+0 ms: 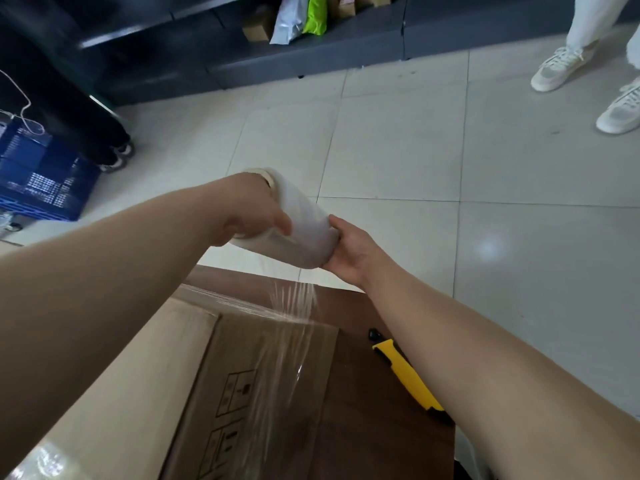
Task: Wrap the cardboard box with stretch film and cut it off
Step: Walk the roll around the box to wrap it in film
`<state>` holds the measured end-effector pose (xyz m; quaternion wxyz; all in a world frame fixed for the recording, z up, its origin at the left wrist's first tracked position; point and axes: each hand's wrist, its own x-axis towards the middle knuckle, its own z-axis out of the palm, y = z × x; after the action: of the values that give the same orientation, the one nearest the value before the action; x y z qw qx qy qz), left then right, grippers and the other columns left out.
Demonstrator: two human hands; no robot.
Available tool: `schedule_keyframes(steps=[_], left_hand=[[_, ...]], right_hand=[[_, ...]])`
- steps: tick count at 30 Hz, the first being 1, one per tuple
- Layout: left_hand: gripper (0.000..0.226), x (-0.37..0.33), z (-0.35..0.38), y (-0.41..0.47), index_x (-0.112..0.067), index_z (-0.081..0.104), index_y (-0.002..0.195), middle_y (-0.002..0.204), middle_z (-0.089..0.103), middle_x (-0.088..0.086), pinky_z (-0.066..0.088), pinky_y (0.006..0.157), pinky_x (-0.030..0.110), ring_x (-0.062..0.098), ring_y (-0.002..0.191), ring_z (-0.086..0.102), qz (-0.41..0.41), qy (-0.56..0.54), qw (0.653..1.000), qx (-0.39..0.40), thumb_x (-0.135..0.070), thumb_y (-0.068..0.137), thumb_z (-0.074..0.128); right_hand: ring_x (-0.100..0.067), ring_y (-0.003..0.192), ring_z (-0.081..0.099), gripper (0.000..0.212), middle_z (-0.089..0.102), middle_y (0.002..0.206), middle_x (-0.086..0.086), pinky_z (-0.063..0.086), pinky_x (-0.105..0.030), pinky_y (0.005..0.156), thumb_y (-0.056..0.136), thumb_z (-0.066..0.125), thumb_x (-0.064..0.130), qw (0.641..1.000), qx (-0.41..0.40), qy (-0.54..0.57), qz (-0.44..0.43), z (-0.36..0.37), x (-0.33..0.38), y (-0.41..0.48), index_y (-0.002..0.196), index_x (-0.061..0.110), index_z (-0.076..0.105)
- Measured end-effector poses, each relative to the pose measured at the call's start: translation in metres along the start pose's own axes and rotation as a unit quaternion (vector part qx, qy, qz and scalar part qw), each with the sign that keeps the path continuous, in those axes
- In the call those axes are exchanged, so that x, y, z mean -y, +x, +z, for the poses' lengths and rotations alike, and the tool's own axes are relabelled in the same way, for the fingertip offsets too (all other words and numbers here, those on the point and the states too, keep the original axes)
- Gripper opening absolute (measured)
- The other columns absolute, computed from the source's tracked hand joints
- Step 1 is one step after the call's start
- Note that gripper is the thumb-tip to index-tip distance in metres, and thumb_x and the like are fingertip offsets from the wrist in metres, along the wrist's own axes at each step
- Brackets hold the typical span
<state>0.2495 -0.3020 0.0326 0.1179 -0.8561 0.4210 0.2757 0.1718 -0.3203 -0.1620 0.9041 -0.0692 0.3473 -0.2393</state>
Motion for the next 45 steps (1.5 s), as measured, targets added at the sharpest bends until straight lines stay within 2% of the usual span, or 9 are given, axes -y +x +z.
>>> schedule_keyframes(steps=[4,9,16,19,27,33,38,41,45], left_hand=[[0.039,0.008,-0.006,0.015,-0.011,0.059,0.110,0.105,0.066,0.011,0.050,0.091,0.038,0.027,0.095,0.065,-0.081,-0.262,0.958,0.078,-0.039,0.084,0.067],[0.030,0.010,-0.011,0.030,-0.003,0.057,0.115,0.110,0.066,0.014,0.049,0.076,0.032,0.022,0.088,0.064,-0.123,-0.344,0.929,0.053,-0.023,0.093,0.059],[0.027,0.002,-0.026,0.030,-0.005,0.059,0.093,0.089,0.056,0.008,0.037,0.076,0.031,0.024,0.086,0.051,-0.114,-0.091,0.989,-0.024,-0.026,0.082,0.072],[0.029,0.000,-0.029,0.032,-0.006,0.064,0.095,0.095,0.059,0.010,0.038,0.074,0.032,0.026,0.085,0.053,-0.146,-0.088,0.985,-0.022,-0.023,0.076,0.077],[0.025,0.007,-0.033,0.052,-0.009,0.058,0.087,0.095,0.066,0.011,0.052,0.079,0.032,0.023,0.083,0.064,-0.236,-0.421,0.874,-0.054,-0.034,0.091,0.061],[0.028,0.019,-0.038,0.063,-0.004,0.055,0.089,0.075,0.049,0.004,0.039,0.065,0.028,0.020,0.071,0.050,-0.204,-0.191,0.956,-0.087,-0.030,0.087,0.066],[0.029,0.043,-0.049,0.068,-0.006,0.054,0.073,0.078,0.052,0.007,0.037,0.063,0.030,0.020,0.067,0.048,-0.212,-0.130,0.968,-0.041,-0.026,0.080,0.074],[0.020,0.063,-0.057,0.074,-0.004,0.061,0.081,0.087,0.063,0.013,0.052,0.076,0.036,0.027,0.079,0.061,-0.220,-0.267,0.938,-0.028,-0.018,0.076,0.076],[0.037,0.083,-0.061,0.089,-0.003,0.062,0.109,0.103,0.071,0.014,0.054,0.085,0.037,0.027,0.094,0.069,-0.258,-0.493,0.831,0.023,-0.035,0.091,0.061]], right_hand=[[-0.029,0.096,0.060,0.039,0.061,0.116,-0.015,0.051,-0.040,0.078,0.099,0.044,0.019,1.000,0.021,0.016,0.004,0.003,0.002,0.010,0.133,0.003,0.053],[-0.026,0.090,0.061,0.031,0.062,0.108,-0.013,0.051,-0.036,0.076,0.096,0.041,0.017,0.998,0.045,-0.014,0.041,0.009,0.012,0.026,0.122,0.007,0.055],[-0.021,0.084,0.065,0.026,0.067,0.102,-0.008,0.057,-0.032,0.067,0.101,0.042,0.020,0.988,0.066,-0.097,0.104,0.023,0.042,0.048,0.118,0.010,0.058],[-0.027,0.094,0.065,0.026,0.067,0.109,-0.008,0.053,-0.045,0.084,0.101,0.044,0.025,0.983,0.067,-0.117,0.128,0.027,0.050,0.057,0.118,0.011,0.059],[-0.025,0.079,0.062,0.018,0.064,0.088,-0.009,0.051,-0.041,0.073,0.099,0.043,0.018,0.976,0.096,-0.101,0.167,0.040,0.047,0.073,0.109,0.009,0.055],[-0.023,0.071,0.058,0.017,0.057,0.087,-0.011,0.047,-0.034,0.064,0.094,0.041,0.011,0.972,0.089,-0.139,0.166,0.059,0.037,0.097,0.101,0.007,0.056],[-0.022,0.076,0.062,0.029,0.064,0.104,-0.007,0.054,-0.040,0.069,0.101,0.042,0.030,0.961,0.082,-0.179,0.193,0.078,0.025,0.113,0.116,0.013,0.060],[-0.027,0.086,0.065,0.041,0.062,0.116,-0.011,0.057,-0.042,0.066,0.100,0.044,0.027,0.965,0.074,-0.153,0.201,0.088,0.015,0.119,0.135,0.007,0.053],[-0.032,0.100,0.063,0.044,0.062,0.119,-0.013,0.057,-0.047,0.072,0.097,0.046,0.023,0.965,0.086,-0.143,0.200,0.098,0.009,0.131,0.137,0.005,0.051]])
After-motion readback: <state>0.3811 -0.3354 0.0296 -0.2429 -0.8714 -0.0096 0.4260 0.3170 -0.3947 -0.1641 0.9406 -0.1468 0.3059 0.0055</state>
